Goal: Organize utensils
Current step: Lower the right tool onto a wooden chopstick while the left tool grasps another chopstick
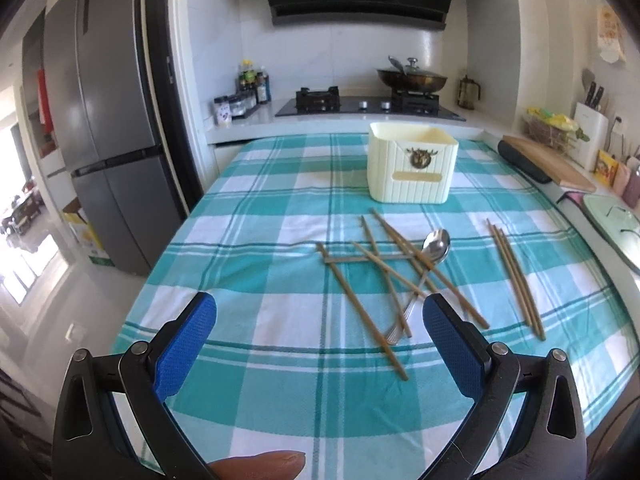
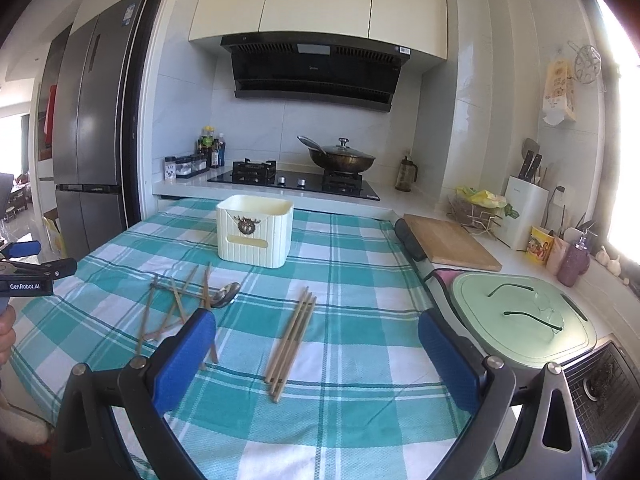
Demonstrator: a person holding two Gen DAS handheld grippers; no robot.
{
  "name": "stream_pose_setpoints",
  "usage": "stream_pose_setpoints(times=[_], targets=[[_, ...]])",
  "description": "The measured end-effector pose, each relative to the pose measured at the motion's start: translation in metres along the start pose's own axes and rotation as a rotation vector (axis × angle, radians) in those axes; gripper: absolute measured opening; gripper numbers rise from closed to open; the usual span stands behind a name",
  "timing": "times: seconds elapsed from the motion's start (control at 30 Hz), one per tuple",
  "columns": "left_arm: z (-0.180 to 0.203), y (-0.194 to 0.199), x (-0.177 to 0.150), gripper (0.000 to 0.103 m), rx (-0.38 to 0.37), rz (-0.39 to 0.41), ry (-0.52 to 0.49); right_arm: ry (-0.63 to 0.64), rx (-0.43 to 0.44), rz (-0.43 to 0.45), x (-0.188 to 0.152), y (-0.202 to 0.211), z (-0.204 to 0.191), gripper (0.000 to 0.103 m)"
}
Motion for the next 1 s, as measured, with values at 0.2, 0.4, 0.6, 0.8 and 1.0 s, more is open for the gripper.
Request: stream_pose_setpoints(times=[0.2, 0.4, 0.6, 0.8, 1.0], targets=[[0.002, -0.061, 0.0, 0.103, 0.011, -0.11, 0.018, 0.003, 0.036, -0.185, -0.027, -0.075, 0.017, 0.103], [0.008, -0.122, -0.002, 0.103, 0.044, -0.211, 0.042, -0.047, 0.125, -0.347, -0.055, -0.162, 0.012, 0.103], [0.003, -0.161, -0.009, 0.103, 0.097, -0.282, 0.08, -0.082, 0.156, -0.467, -0.076, -0.223, -0.002, 0.103], [0.004, -0.18, -0.016, 0.103, 0.128, -0.313, 0.091, -0.047, 0.146, -0.531, -0.09, -0.244, -0.013, 0.103], [-0.003, -0.191, -0.028, 0.103, 0.171, -0.345, 0.058, -0.061, 0.138, -0.56, -0.1, -0.253, -0.009, 0.103]])
Point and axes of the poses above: each gripper's, at about its wrist camera, not at the fingertips, and y roughly against the way its jaws point, z to its right, x to its top, the point moved 5 cm from there along -y, roughly the way its jaws point, and after that the axes turned 12 degrees about y, right-handed, at the moved point
